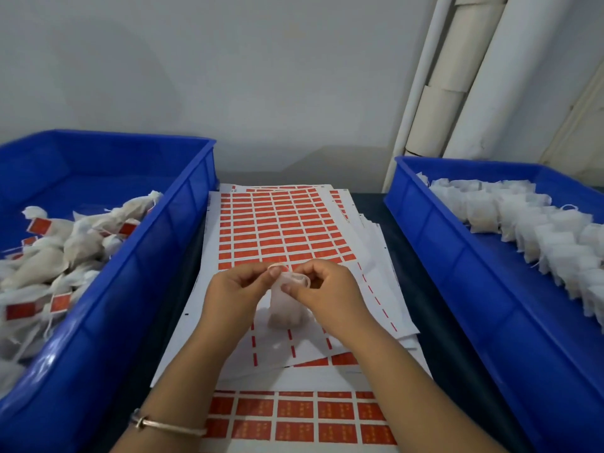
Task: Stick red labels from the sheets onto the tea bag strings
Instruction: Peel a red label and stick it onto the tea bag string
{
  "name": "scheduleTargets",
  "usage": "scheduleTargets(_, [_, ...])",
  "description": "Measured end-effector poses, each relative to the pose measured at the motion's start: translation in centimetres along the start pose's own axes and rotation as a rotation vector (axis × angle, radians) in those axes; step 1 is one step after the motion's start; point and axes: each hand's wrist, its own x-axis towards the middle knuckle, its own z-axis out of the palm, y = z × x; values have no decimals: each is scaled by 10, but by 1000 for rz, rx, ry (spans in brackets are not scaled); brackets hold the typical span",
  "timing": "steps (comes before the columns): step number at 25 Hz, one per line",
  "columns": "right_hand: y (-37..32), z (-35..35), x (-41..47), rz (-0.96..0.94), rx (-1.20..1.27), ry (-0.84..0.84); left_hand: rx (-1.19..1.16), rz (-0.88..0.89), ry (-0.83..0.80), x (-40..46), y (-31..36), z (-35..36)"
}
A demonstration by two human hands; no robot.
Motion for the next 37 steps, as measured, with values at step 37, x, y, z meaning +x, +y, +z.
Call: scheduleTargets(37, [38,-27,4,214,1449,-428,185,-41,378,-2,-4,4])
